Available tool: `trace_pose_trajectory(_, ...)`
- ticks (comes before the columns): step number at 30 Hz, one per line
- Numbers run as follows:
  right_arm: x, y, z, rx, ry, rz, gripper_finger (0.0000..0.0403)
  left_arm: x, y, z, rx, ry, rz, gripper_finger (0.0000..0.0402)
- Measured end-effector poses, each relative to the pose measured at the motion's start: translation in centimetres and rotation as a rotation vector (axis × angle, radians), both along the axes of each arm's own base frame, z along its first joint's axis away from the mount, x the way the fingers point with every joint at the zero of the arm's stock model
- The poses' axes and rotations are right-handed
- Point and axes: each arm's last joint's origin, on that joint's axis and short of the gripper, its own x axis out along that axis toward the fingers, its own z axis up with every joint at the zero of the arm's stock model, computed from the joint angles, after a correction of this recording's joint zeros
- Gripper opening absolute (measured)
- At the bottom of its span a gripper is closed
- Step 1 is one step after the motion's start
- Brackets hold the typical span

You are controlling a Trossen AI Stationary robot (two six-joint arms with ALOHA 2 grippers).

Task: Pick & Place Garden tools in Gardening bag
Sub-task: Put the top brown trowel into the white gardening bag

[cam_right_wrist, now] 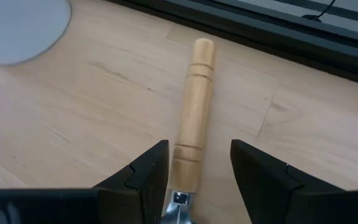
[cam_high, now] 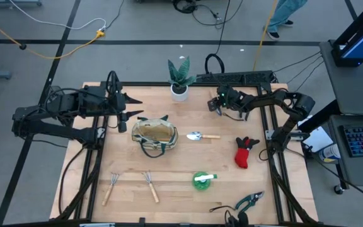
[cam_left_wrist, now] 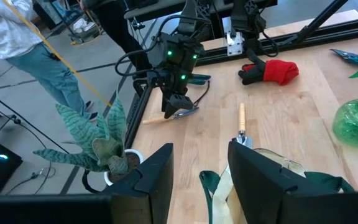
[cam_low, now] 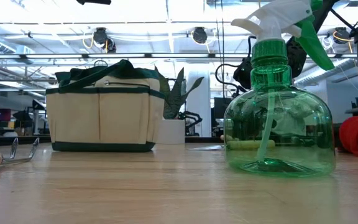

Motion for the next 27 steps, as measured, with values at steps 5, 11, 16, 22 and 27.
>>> trace_pose_trajectory(5, 0.07, 0.09, 0.00, -0.026, 0.035, 0.049, 0.0167, 0.00, 0.00, 0.00, -0.001, 0.000, 0.000, 0.0159)
trace_pose_trajectory(11, 0.36, 0.47, -0.02, -0.032, 0.050, 0.119, 0.0167, 0.00, 0.00, 0.00, -0.001, 0.000, 0.000, 0.0159)
trace_pose_trajectory(16, 0.25, 0.64, -0.24, -0.001, 0.062, 0.133, 0.0167, 0.00, 0.00, 0.00, -0.001, 0.000, 0.000, 0.0159)
trace_pose_trajectory(22, 0.53, 0.43, -0.86, 0.008, 0.090, 0.144, 0.0166, 0.00, 0.00, 0.00, -0.001, -0.001, 0.001, 0.0159)
trace_pose_trajectory(27, 0.97, 0.11, -0.84, 0.006, 0.106, 0.157, 0.0166, 0.00, -0.01, 0.00, -0.005, -0.001, 0.002, 0.0159)
